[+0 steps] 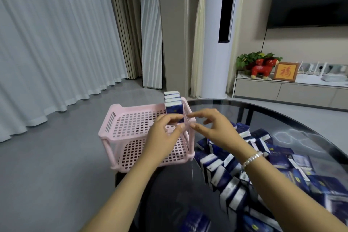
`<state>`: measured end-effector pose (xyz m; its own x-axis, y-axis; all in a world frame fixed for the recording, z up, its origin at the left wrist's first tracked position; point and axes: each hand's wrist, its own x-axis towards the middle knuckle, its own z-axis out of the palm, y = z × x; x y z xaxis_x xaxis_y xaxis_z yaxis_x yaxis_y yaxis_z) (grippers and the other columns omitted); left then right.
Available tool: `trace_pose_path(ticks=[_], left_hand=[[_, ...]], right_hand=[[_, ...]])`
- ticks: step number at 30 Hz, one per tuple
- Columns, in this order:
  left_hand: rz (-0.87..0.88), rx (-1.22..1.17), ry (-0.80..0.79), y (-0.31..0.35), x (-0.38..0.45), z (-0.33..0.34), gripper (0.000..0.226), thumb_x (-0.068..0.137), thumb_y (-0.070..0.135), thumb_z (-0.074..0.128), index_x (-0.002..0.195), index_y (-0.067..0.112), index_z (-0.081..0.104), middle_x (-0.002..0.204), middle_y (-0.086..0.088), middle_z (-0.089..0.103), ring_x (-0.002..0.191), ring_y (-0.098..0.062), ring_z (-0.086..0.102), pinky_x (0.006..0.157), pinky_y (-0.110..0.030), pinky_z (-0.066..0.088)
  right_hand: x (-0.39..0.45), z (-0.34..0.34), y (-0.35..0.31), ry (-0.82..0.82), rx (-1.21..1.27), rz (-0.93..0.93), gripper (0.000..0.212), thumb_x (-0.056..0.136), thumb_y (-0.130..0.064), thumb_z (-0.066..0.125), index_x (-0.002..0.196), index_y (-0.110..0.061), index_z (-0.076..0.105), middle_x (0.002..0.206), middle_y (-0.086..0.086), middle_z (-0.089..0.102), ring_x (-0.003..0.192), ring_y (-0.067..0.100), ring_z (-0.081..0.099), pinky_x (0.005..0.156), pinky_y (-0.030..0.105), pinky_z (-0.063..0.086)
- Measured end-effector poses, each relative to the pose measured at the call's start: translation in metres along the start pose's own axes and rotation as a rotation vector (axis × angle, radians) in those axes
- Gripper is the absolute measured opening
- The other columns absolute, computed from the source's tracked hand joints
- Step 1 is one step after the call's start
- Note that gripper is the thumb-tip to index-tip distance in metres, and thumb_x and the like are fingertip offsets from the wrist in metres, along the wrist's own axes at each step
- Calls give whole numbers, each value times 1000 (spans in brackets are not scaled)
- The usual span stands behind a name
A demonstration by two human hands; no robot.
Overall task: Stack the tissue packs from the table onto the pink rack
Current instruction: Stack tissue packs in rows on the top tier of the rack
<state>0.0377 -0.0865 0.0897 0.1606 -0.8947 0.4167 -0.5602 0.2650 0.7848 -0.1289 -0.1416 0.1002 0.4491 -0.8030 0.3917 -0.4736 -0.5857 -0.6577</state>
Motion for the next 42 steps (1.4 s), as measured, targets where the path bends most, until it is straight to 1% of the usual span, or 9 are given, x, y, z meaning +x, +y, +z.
trace_pose_path(ticks=[6, 11, 15, 19, 27, 32, 35, 38, 42], left_hand=[[-130, -54, -110, -6, -68, 20, 17, 89, 19, 64, 101, 31, 64, 110, 10, 62, 92, 3, 59, 72, -1, 43], [-259, -11, -172, -18, -124, 35, 17, 87, 22, 65, 103, 27, 65, 108, 5, 62, 86, 2, 61, 73, -4, 44], [-343, 158, -208, -33, -160, 48, 31, 87, 30, 66, 117, 23, 62, 113, 3, 53, 98, -8, 56, 87, -17, 44], [-463, 210, -235, -47, -180, 52, 55, 81, 37, 71, 128, 13, 56, 119, -6, 50, 115, -20, 52, 102, -32, 42], [-470, 222, -213, -50, -192, 50, 39, 76, 36, 75, 111, 22, 63, 106, 3, 45, 113, -21, 47, 99, -30, 40], [-436, 41, -157, -52, -197, 48, 36, 76, 29, 76, 107, 34, 58, 103, 9, 65, 97, -13, 61, 85, -29, 49], [-442, -82, -48, -55, -193, 43, 35, 80, 17, 74, 107, 34, 58, 106, 6, 67, 96, -15, 64, 88, -32, 51], [-535, -323, 35, -50, -190, 37, 38, 83, 10, 70, 116, 22, 53, 103, -2, 66, 88, -14, 64, 75, -24, 53], [-601, -469, 96, -44, -187, 35, 23, 85, 17, 68, 106, 13, 60, 97, -3, 69, 81, -9, 63, 62, -19, 48]], right_hand=[[-71, 5, 0, -44, -11, 97, 20, 85, -25, 66, 105, -27, 68, 93, -15, 66, 79, -4, 60, 69, 8, 45], [-126, 16, 0, -122, -77, 135, 22, 85, -23, 66, 107, -25, 68, 97, -11, 67, 78, -1, 58, 67, 4, 40], [-160, 26, 1, -209, -148, 141, 29, 86, -25, 66, 114, -23, 65, 95, -14, 61, 71, -11, 51, 64, -2, 35], [-181, 31, 2, -300, -249, 157, 33, 84, -28, 67, 116, -24, 64, 104, -6, 63, 81, 1, 53, 65, 4, 35], [-200, 45, 13, -581, -362, 144, 44, 79, -35, 69, 122, -29, 58, 121, -4, 53, 115, 20, 40, 103, 30, 29], [-204, 48, 11, -544, -384, 149, 43, 80, -33, 69, 117, -22, 51, 115, -3, 53, 96, 14, 29, 83, 29, 28], [-205, 48, 13, -484, -316, 144, 35, 77, -29, 72, 103, -25, 49, 103, -6, 50, 94, 13, 34, 82, 29, 29], [-208, 48, 17, -331, -121, 182, 30, 76, -22, 74, 88, -31, 47, 93, -9, 52, 88, 11, 47, 77, 24, 36], [-208, 51, 17, -50, 114, 229, 29, 79, -16, 71, 88, -38, 55, 95, -8, 61, 89, 7, 58, 78, 22, 44]])
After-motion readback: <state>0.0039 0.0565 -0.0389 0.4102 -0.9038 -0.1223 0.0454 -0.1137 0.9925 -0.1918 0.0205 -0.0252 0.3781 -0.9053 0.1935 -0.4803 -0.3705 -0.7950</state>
